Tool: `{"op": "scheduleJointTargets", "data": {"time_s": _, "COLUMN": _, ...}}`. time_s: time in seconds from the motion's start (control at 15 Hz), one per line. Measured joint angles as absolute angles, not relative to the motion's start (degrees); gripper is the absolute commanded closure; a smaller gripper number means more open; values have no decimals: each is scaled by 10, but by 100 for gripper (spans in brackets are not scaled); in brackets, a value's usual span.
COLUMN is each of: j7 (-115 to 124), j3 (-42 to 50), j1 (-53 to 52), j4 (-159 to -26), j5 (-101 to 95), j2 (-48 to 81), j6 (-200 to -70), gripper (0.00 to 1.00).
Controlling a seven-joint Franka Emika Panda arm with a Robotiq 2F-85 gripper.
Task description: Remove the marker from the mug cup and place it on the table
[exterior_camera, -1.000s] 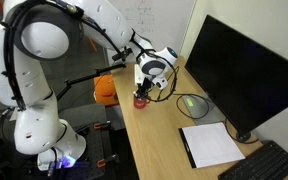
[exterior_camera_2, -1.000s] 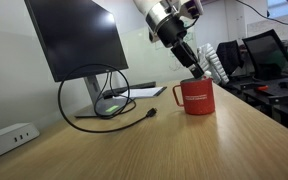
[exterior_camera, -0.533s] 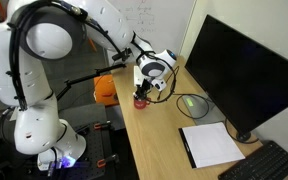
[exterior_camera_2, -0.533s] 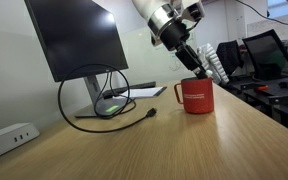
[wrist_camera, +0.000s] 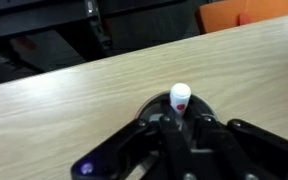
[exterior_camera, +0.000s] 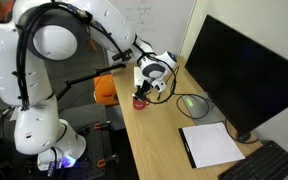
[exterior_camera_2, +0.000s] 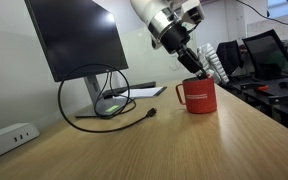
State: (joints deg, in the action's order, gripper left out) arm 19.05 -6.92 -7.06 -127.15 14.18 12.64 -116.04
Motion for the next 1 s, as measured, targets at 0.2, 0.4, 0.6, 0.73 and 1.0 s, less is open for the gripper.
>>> {"op": "scheduleJointTargets", "data": {"time_s": 0.2, "j7": 179, "j3": -68, "j1": -70, "j4": -1266, "j5": 142, "j2": 123, "j6": -1160, "gripper": 95}}
{"op": "scheduleJointTargets", "data": {"time_s": 0.4, "j7": 156, "j3": -66, "j1": -65, "j4": -1264, "j5": 154, "j2": 110, "j6": -1150, "gripper": 95}}
{"op": "scheduleJointTargets", "data": {"time_s": 0.6, "j7": 135, "j3": -63, "j1": -59, "j4": -1264, "j5": 170, "j2": 91, "j6": -1131, "gripper": 95}}
{"op": "scheduleJointTargets", "data": {"time_s": 0.73, "j7": 119, "j3": -61, "j1": -55, "j4": -1266, "j5": 182, "j2": 73, "j6": -1123, "gripper": 95}}
{"op": "scheduleJointTargets", "data": {"time_s": 1.0, "j7": 67, "j3": -55, "j1": -44, "j4": -1283, "j5": 221, "j2": 18, "j6": -1104, "gripper": 95}}
